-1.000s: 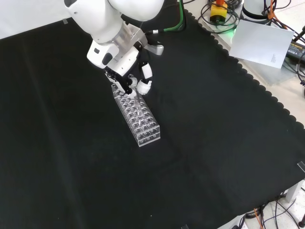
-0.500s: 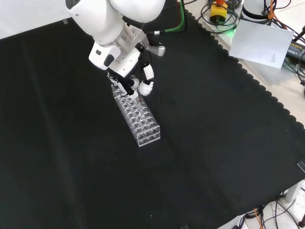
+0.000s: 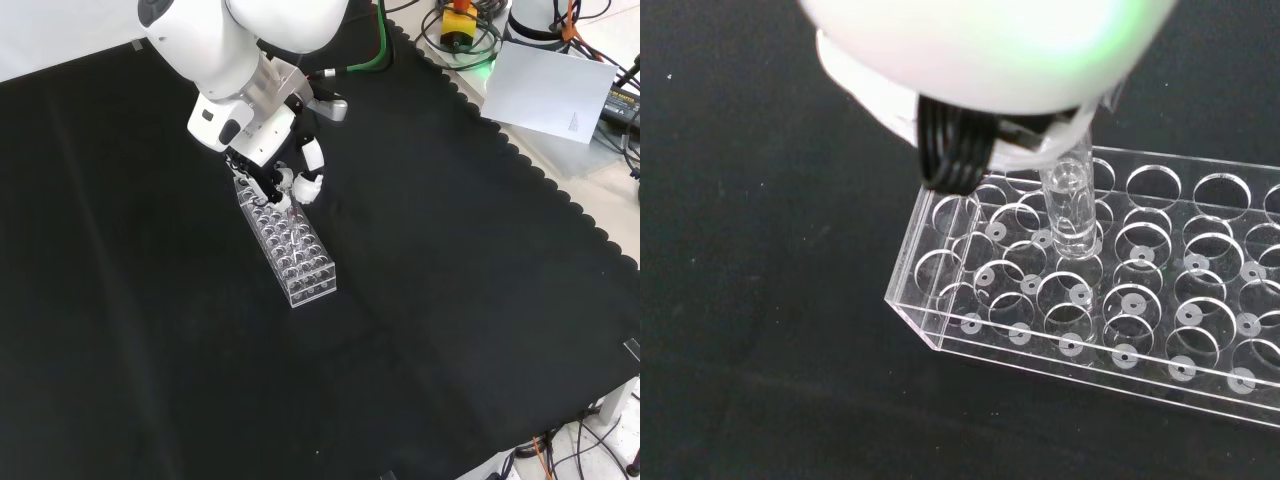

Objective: Put the test tube back in the rack.

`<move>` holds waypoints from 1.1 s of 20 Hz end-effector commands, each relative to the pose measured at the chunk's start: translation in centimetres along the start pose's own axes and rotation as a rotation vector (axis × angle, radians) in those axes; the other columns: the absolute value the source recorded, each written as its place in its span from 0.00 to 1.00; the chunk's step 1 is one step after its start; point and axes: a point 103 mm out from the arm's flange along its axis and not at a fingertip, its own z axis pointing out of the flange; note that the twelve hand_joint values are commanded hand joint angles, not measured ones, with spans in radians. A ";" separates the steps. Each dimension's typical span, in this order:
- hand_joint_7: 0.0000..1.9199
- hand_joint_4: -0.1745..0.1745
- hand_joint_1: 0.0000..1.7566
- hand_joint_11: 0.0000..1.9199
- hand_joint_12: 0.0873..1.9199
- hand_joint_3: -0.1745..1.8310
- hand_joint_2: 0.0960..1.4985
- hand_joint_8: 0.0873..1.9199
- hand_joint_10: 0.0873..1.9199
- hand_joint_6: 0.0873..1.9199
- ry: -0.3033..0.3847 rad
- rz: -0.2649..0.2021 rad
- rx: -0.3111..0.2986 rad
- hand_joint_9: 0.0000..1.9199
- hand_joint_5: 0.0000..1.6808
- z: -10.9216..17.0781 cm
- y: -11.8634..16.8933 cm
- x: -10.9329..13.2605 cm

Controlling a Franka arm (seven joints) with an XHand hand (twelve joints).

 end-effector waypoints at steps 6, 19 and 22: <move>0.93 0.00 0.71 0.72 0.51 0.46 0.30 0.18 0.36 0.01 0.004 0.012 0.016 0.85 0.94 0.6 0.4 -0.1; 0.93 0.00 0.71 0.72 0.51 0.46 0.30 0.18 0.36 0.01 0.008 0.033 0.041 0.85 0.94 1.9 1.4 -0.8; 0.93 0.00 0.71 0.72 0.51 0.46 0.30 0.19 0.36 0.01 0.013 0.037 0.045 0.85 0.94 2.6 1.9 -1.3</move>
